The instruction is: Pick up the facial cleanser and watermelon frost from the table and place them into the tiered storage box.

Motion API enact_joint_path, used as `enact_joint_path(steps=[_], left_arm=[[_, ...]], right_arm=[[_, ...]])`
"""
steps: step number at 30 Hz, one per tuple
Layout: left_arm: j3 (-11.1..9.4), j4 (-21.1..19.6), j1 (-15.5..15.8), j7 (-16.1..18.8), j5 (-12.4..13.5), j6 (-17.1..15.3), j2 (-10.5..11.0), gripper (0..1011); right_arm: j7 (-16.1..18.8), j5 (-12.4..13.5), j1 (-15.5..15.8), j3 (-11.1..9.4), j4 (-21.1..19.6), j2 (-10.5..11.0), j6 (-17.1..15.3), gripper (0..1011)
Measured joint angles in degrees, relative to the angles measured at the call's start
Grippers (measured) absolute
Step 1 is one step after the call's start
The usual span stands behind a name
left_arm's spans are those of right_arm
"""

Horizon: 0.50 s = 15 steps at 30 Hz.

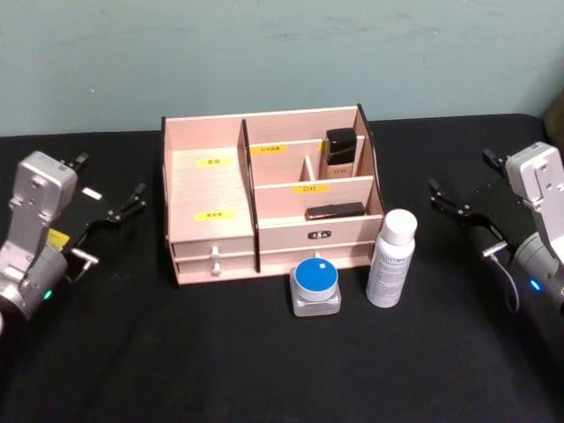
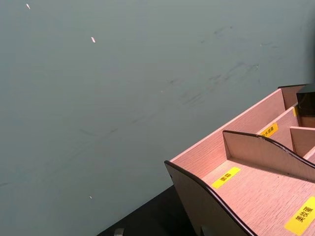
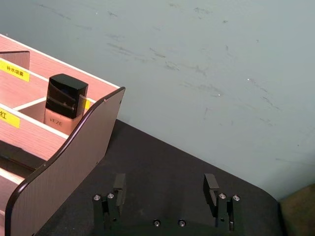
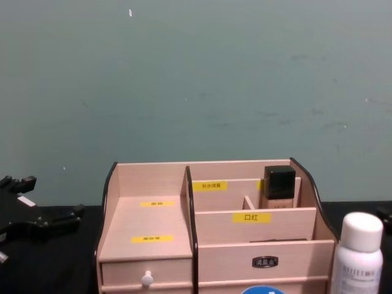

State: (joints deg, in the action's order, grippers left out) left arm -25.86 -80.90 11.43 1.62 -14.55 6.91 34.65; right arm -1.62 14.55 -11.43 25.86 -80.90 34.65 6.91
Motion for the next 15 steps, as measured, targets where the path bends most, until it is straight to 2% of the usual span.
enact_joint_path(steps=[15], left_arm=[[0.0,0.0,0.0,0.0,0.0,0.0,0.0,1009]], right_arm=[[0.0,0.0,0.0,0.0,0.0,0.0,0.0,1002]])
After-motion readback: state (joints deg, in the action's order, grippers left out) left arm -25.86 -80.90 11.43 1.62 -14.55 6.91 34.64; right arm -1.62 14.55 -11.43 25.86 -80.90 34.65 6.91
